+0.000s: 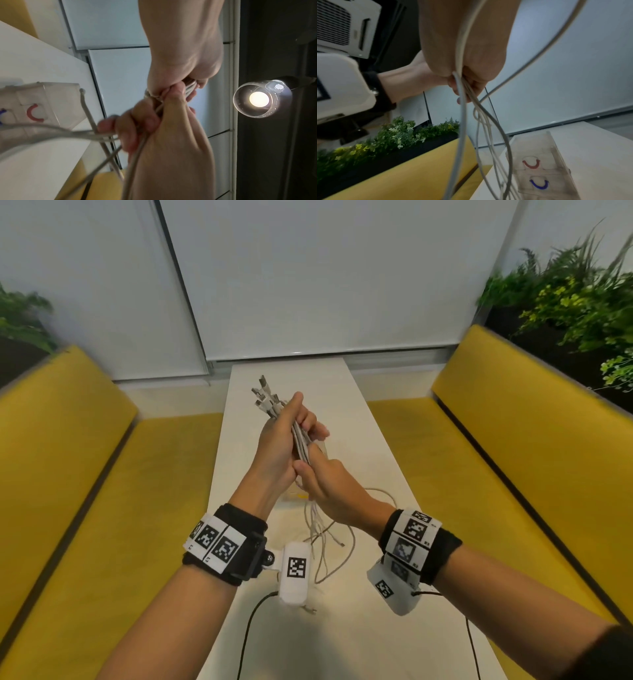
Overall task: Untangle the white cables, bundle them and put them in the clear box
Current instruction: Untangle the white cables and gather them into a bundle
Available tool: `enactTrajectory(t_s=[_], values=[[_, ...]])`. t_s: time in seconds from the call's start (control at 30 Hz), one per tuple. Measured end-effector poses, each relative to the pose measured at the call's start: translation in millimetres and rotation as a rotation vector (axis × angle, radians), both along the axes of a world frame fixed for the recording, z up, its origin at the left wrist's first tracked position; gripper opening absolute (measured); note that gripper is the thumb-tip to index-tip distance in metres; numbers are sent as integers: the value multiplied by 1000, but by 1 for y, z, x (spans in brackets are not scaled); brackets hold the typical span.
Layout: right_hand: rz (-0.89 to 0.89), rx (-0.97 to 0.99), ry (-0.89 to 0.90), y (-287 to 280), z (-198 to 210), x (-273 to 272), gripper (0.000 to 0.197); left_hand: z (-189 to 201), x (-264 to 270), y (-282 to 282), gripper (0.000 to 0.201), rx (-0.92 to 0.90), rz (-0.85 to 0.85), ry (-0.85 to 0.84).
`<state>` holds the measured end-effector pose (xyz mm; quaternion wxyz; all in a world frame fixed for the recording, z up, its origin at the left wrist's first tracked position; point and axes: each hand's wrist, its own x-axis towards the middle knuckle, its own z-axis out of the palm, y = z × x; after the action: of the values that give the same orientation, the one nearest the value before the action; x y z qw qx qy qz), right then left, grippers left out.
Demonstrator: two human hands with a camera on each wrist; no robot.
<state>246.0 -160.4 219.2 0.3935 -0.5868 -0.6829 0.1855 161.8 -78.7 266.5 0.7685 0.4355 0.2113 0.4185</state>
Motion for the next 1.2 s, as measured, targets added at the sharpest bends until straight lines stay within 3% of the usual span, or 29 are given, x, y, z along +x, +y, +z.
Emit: enactTrajectory(t_s=[0.1, 0.23, 0.3, 0.37, 0.47, 0.63, 0.73, 0.9, 1.07, 1.2], values=[[22, -52, 15, -1, 1, 6, 29, 4, -7, 2, 41, 58, -116, -27], [117, -224, 206, 3, -1, 16, 56, 10, -15, 0, 41, 120, -288, -63], [167, -335, 238, 9, -2, 23, 53, 13, -19, -2, 41, 80, -422, -112], [214, -421, 199, 16, 2, 31, 41, 15, -23, -6, 40, 55, -586, -105], [291, -522, 142, 24, 15, 41, 21, 14, -28, -11, 33, 182, -768, 80], [257, -617, -133, 42, 25, 61, 19, 16, -35, -11, 28, 296, -914, 297], [284, -680, -221, 48, 39, 66, 13, 17, -36, -16, 26, 389, -926, 610], [318, -790, -210, 50, 64, 65, 17, 1, -26, -23, 42, 637, -1001, 1133], [299, -822, -197, 48, 64, 53, 19, -17, -19, -18, 33, 819, -755, 1410], [207, -758, -230, 46, 59, 46, 19, -28, -20, -6, 15, 878, -554, 1442]])
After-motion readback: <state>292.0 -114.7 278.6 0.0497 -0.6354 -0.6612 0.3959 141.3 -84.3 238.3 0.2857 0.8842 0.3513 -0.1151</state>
